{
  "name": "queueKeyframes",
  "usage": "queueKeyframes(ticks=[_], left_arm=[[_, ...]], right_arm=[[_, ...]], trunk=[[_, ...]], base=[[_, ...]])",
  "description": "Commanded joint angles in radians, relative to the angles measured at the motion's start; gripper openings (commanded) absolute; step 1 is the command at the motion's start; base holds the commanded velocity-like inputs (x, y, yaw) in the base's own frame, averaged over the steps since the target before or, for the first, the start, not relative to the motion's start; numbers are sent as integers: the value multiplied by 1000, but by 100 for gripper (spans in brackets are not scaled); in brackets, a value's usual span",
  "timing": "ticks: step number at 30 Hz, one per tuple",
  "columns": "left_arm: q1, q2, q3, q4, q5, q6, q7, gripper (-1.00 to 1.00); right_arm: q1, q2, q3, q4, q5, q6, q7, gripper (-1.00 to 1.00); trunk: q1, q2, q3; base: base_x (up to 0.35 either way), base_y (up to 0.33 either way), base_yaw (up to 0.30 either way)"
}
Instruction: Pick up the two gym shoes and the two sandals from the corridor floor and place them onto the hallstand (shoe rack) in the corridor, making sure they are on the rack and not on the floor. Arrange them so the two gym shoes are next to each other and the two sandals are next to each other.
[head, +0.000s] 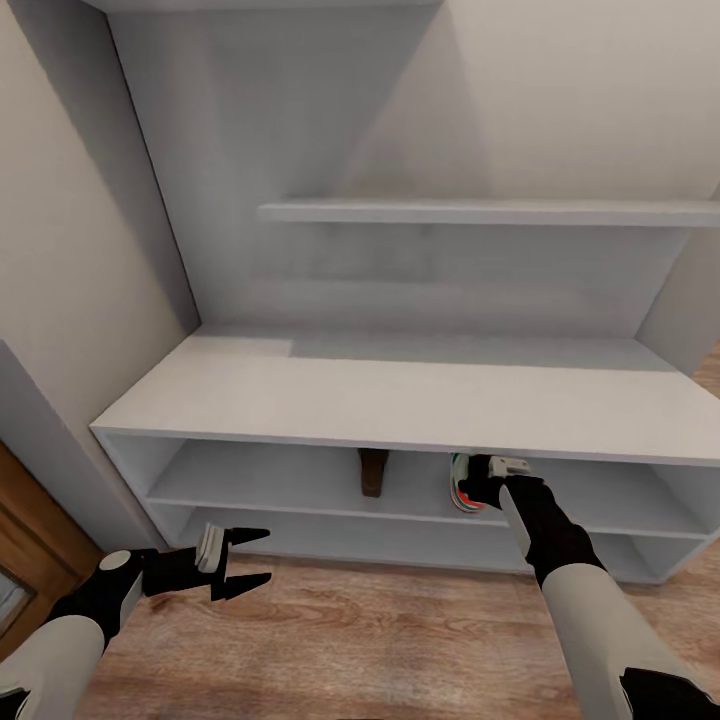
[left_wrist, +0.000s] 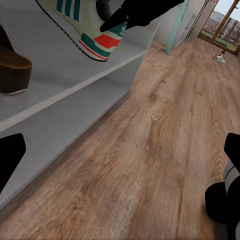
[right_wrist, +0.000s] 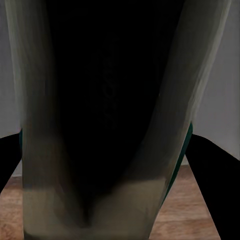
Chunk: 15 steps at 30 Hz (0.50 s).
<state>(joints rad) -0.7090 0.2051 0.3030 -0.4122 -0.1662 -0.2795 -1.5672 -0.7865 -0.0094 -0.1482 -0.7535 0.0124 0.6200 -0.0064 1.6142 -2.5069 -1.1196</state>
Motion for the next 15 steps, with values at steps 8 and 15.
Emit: queueKeyframes(ticks=[8,15], left_arm=[[-1,-1,8,0,-9,-7,-4,100],[-1,-1,8,0,-9,-7,-4,100]], right_arm=[[0,0,-1,-1,1,5,-1,-100],[0,0,-1,-1,1,5,-1,100]], trunk=[[0,0,-1],[0,0,-1]], base=[[40,11,0],[97,33,0]])
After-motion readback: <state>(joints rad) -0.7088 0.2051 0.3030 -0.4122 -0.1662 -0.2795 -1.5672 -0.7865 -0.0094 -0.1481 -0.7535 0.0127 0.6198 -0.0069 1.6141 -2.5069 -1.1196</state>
